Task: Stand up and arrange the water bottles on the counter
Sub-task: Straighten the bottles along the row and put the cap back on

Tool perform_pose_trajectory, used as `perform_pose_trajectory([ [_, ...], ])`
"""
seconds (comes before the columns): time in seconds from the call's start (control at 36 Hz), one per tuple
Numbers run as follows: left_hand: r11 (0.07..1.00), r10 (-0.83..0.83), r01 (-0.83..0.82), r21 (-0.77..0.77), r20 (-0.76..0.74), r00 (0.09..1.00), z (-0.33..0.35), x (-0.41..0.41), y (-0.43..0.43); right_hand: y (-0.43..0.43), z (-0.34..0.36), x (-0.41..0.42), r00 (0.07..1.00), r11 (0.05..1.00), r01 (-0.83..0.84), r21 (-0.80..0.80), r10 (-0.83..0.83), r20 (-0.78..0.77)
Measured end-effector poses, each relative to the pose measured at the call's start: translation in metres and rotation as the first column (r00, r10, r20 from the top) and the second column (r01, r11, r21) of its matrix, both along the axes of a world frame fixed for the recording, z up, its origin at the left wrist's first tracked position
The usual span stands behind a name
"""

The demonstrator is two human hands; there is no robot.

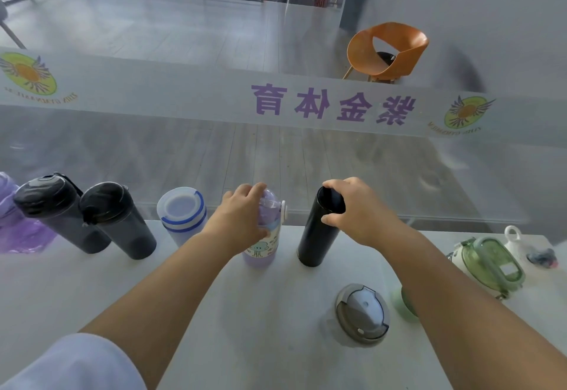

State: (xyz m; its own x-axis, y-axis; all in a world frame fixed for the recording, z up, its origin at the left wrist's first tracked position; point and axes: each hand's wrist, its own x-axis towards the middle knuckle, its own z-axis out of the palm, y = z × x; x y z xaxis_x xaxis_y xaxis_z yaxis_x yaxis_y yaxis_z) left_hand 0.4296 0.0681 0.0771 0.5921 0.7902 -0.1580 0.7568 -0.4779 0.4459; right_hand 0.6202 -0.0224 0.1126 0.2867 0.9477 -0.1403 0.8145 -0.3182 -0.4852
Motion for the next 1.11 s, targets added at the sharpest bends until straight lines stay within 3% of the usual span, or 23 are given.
perform_pose_trajectory([
  [0.53,0.994,-0.036,0.046,0.098,-0.103,0.994,0.009,-0.004,-0.005,-0.01,0.012,0.001,0.996,0.997,-0.049,-0.054,0.052,0.067],
  [0.72,0.979,-0.029,0.048,0.199,-0.097,0.995,0.035,-0.017,-0.02,-0.029,0.031,0.0,0.988,0.998,-0.044,0.052,0.036,0.152],
  [1.11,0.96,-0.163,0.193,0.202,-0.155,0.974,0.048,-0.044,-0.079,-0.129,0.045,-0.023,0.977,0.987,0.122,-0.104,-0.101,0.188],
])
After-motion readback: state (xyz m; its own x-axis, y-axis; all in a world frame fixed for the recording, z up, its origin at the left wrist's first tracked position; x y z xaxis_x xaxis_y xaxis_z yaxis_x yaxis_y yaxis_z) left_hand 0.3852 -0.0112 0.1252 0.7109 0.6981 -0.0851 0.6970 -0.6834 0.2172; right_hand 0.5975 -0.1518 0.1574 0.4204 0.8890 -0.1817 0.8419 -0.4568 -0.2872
